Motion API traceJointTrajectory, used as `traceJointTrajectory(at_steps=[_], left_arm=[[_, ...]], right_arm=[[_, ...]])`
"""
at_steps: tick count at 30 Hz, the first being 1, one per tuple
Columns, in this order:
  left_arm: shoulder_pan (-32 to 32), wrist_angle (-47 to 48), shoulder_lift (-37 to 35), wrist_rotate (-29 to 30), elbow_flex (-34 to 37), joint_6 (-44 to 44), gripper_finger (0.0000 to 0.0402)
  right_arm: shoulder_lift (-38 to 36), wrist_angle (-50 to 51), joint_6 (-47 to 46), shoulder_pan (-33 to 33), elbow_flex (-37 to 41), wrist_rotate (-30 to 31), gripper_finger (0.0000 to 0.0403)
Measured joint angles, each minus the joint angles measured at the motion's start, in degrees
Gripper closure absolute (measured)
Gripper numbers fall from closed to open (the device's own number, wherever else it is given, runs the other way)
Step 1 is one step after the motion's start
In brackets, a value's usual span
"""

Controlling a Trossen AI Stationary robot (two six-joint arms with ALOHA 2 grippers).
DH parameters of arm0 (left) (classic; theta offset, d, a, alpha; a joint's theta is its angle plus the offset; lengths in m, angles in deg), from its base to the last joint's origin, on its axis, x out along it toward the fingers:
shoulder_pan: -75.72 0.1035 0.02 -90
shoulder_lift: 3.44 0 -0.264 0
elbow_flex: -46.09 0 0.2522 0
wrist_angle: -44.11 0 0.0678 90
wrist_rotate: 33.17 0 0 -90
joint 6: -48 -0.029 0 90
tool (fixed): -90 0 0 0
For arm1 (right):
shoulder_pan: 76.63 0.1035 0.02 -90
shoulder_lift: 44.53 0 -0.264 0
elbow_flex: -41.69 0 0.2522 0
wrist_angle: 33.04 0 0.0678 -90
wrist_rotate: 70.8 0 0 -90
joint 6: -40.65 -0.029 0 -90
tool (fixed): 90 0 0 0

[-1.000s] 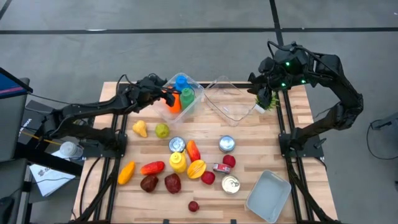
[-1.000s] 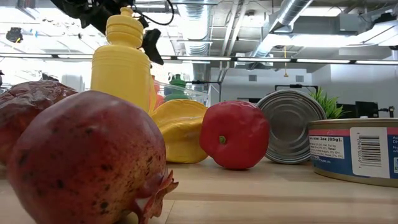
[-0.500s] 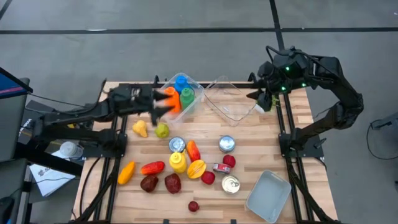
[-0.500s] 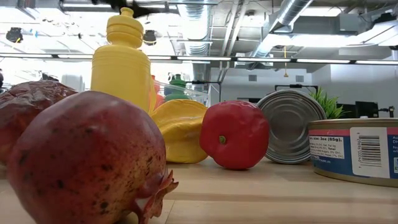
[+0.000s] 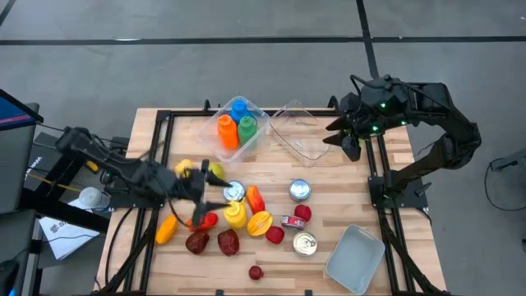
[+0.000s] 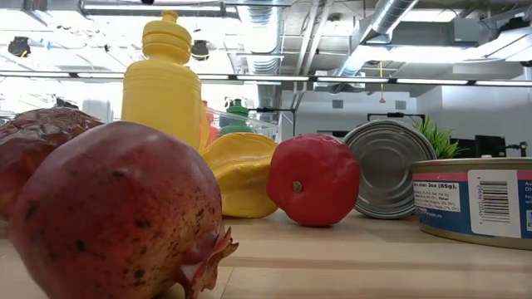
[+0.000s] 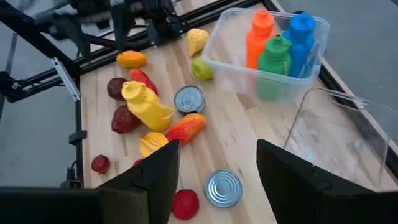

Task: Pick & Place Food Item
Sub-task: Put the yellow water bottle into the left transparent bin

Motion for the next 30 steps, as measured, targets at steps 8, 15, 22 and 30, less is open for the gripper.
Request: traceJointTrajectory(at_steps=[8, 15, 22, 30], left_arm=[[-1.7, 0.9, 8.6, 4.5, 0.0, 1.8, 0.0128], [-1.9, 4.8, 10.6, 4.5, 0.7, 8.3, 0.0137], [-2.3, -3.9, 10.0, 5.5, 7.6, 11.7, 0.0141], [-2.3, -5.4, 10.0, 7.4, 8.8, 9.4, 0.0210]], right_arm=[[0.6, -0.2, -1.5, 1.7, 0.0, 0.0, 0.0198], [1.6, -0.1, -1.5, 2.9, 0.0, 0.0, 0.0198], [2.5, 0.0, -1.5, 3.3, 0.0, 0.0, 0.0198], [2.9, 0.0, -1.5, 3.3, 0.0, 0.0, 0.0198]])
